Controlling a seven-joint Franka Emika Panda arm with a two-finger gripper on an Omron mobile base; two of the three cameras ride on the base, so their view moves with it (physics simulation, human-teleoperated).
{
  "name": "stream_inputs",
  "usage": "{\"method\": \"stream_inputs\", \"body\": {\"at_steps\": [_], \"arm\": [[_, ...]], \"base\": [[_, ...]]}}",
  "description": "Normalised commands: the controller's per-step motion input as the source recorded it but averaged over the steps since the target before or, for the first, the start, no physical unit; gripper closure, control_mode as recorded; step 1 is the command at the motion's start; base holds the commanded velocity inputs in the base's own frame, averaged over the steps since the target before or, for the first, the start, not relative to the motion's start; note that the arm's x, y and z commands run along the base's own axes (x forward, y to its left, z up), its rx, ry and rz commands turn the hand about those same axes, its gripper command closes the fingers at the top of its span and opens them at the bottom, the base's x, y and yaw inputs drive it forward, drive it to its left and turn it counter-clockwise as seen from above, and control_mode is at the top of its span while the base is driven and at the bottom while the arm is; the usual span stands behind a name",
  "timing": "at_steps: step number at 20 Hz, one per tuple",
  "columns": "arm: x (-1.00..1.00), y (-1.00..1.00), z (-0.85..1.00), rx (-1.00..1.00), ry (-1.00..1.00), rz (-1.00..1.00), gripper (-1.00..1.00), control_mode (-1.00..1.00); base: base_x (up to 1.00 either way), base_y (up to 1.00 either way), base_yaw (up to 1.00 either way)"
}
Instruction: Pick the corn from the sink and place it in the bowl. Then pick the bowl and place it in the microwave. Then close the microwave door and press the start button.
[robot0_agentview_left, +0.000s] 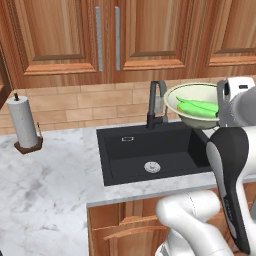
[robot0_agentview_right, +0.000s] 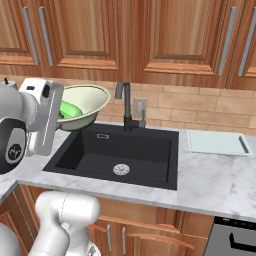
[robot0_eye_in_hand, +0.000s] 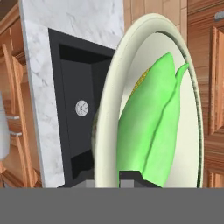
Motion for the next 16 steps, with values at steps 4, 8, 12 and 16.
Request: {"method": "stream_inputs", "body": {"at_steps": [4,8,12,16], "arm": [[0.00,0.00,0.00,0.00,0.00,0.00,1.00,1.00],[0.00,0.00,0.00,0.00,0.00,0.00,1.00,1.00],[0.00,0.00,0.00,0.00,0.00,0.00,1.00,1.00],[0.00,0.00,0.00,0.00,0.00,0.00,1.00,1.00]], "base": [[-0.19,-0.16,-0.06],[-0.18,-0.27,-0.37],[0.00,-0.08,-0.55],[0.00,-0.22,-0.67]]}}
